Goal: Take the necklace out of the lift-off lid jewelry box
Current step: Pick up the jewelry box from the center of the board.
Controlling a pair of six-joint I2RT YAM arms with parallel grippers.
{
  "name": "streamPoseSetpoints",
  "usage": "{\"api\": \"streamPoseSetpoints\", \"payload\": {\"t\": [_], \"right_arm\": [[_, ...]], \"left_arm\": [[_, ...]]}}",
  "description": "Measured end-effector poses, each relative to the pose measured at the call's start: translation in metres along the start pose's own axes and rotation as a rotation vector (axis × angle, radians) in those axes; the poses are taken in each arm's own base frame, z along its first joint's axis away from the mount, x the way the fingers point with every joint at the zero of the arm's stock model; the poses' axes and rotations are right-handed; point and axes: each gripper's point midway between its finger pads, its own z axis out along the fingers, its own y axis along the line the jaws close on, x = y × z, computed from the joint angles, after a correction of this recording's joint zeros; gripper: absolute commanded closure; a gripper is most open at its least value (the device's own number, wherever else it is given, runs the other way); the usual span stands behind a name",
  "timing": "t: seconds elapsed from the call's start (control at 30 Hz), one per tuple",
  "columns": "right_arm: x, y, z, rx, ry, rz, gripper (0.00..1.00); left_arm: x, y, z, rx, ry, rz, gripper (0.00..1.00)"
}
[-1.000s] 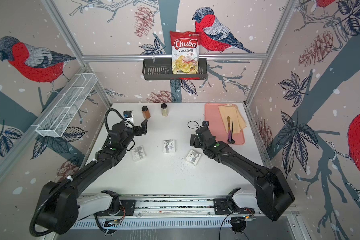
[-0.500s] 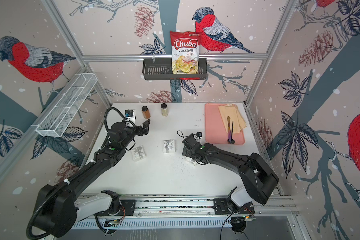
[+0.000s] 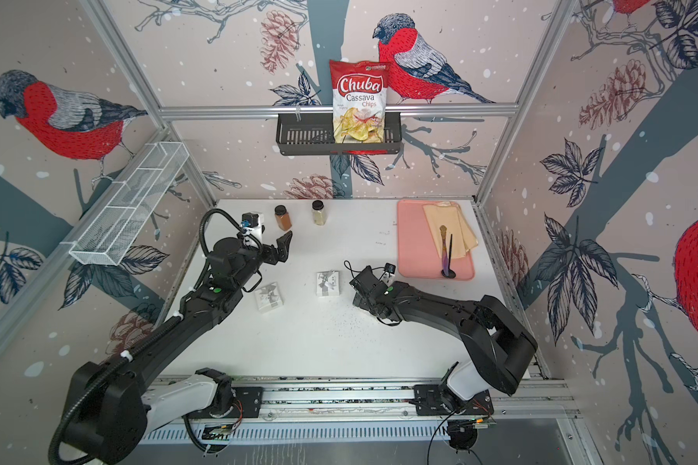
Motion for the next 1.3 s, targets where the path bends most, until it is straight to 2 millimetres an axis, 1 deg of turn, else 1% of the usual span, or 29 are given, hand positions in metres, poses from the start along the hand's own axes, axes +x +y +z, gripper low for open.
{"api": "streamPoseSetpoints", "payload": {"t": [0.1,0.23,0.33,0.67,0.73,0.8,0.9,1.0,1.1,1.17,1.23,1.3], "right_arm": [[0.003,0.000,0.002,0.005,0.007,-0.005,0.00],[0.008,-0.003,0.009,0.028,0.019,-0.012,0.04],[0.008,-0.003,0.013,0.052,0.028,-0.022,0.09],[0.002,0.000,0.011,0.050,0.022,-0.055,0.31],[0.000,0.000,0.009,0.039,0.026,-0.067,0.34],[-0.004,-0.002,0.008,0.029,0.028,-0.082,0.35],[-0.011,-0.003,0.002,-0.014,0.038,-0.099,0.34],[-0.026,-0.004,-0.009,-0.098,0.028,-0.093,0.33],[-0.047,-0.006,-0.025,-0.206,-0.001,-0.068,0.33],[-0.065,-0.009,-0.035,-0.266,-0.038,-0.051,0.33],[-0.079,-0.010,-0.047,-0.324,-0.067,-0.044,0.33],[-0.091,-0.005,-0.062,-0.397,-0.099,-0.059,0.33]], "left_arm": [[0.000,0.000,-0.001,0.000,-0.001,0.000,0.05],[0.001,0.000,-0.003,0.000,-0.002,0.000,0.05],[0.002,0.000,-0.004,-0.002,-0.002,0.002,0.05],[0.003,0.001,-0.007,-0.006,-0.005,0.003,0.05],[0.003,0.001,-0.008,-0.004,-0.005,0.002,0.05],[0.004,-0.001,-0.008,0.008,-0.003,0.002,0.05],[0.006,-0.014,-0.007,0.083,0.007,0.001,0.04],[0.008,-0.035,-0.005,0.207,0.024,-0.021,0.04],[0.006,-0.060,-0.003,0.362,0.027,-0.071,0.04],[0.004,-0.075,-0.001,0.460,0.045,-0.130,0.04],[0.005,-0.087,0.002,0.539,0.069,-0.194,0.04],[0.010,-0.097,0.005,0.610,0.098,-0.258,0.04]]}}
